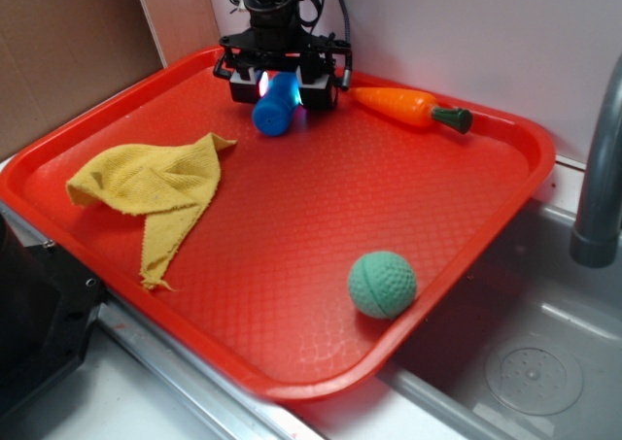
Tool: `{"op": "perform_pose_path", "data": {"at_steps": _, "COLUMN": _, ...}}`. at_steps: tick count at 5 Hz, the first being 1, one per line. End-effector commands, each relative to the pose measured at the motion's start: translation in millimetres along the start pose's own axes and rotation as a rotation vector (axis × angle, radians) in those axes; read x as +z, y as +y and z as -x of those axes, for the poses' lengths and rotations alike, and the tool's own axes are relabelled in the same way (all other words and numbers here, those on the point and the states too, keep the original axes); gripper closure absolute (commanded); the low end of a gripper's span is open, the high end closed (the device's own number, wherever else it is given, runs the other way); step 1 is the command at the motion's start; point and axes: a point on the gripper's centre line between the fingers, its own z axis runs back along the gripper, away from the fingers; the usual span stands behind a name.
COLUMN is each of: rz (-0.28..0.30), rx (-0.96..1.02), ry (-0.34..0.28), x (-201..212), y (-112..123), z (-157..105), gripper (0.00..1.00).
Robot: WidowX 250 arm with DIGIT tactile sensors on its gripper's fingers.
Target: Grab the blue bottle.
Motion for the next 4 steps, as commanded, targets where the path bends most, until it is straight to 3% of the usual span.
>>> {"op": "perform_pose_path", "data": {"at_steps": 1, "rz": 0.028, "rx": -0.068, "ry": -0.005, "x": 65, "y": 16, "z": 3, "gripper": 1.00}}
{"op": "perform_pose_path", "data": {"at_steps": 3, "rz": 0.111, "rx": -0.247, "ry": 0.131, "x": 136, "y": 38, "z": 40, "gripper": 1.00}}
{"op": "perform_pose_path", "data": {"at_steps": 4, "rz": 0.143, "rx": -0.339, "ry": 0.147, "x": 164, "y": 51, "z": 64, "gripper": 1.00}}
